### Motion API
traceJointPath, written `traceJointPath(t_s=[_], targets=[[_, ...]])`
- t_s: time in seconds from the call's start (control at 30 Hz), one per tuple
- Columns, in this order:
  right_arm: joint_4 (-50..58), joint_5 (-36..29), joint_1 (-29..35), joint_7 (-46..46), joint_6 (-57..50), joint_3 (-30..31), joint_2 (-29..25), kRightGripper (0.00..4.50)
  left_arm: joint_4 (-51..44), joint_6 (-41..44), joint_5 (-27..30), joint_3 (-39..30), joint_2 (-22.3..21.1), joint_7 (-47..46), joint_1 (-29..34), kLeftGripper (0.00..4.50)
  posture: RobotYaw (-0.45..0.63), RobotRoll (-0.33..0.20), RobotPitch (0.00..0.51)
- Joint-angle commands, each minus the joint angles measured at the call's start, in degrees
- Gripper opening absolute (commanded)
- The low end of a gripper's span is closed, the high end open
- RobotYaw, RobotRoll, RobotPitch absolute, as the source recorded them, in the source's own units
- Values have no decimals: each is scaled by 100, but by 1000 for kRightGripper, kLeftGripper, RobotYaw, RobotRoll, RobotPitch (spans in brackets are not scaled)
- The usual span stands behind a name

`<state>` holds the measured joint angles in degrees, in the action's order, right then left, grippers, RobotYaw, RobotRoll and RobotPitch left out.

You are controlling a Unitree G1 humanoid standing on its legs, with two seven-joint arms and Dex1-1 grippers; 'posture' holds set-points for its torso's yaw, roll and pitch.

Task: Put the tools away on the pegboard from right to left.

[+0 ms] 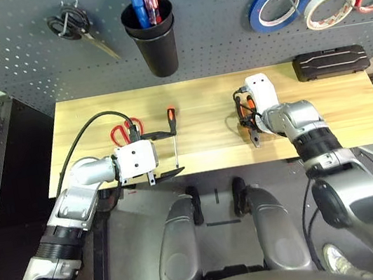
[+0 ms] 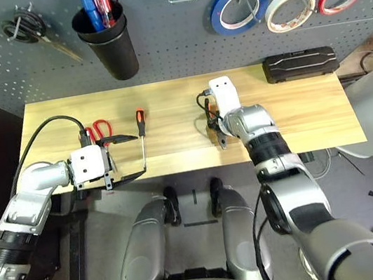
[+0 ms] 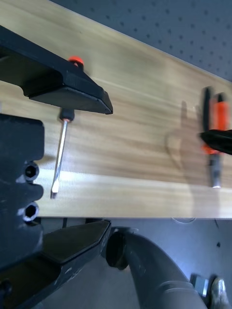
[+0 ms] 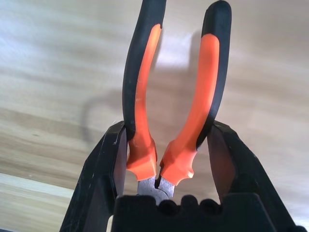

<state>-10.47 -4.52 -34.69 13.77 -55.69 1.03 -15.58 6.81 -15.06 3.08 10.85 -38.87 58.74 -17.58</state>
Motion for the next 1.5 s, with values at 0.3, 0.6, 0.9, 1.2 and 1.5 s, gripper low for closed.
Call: traceJointPath(t_s=[0.3,0.6,0.9,1.2,1.5], targets=[[1958,-204,1089,1176,3118,-246,-910,2657,-682,766,528,-756,439,-941,483,4500,101,0,276],[2362,-183,967,1389,4178,-352,-1158,2657,-1666,1294,1516,-1349,702,-1171,842,4500,96,0,246],[2506,-115,651,995,4591,-439,-1010,2657,-2448,1707,2057,-1679,787,-1504,794,4500,96,0,237],[2199,-71,-144,506,4746,-612,-800,2657,-3116,2299,2344,-1794,744,-1878,607,4500,122,0,238],[1547,-47,-1136,79,4777,-578,-527,2657,-3410,2826,2657,-1879,719,-2080,366,4500,137,0,239]])
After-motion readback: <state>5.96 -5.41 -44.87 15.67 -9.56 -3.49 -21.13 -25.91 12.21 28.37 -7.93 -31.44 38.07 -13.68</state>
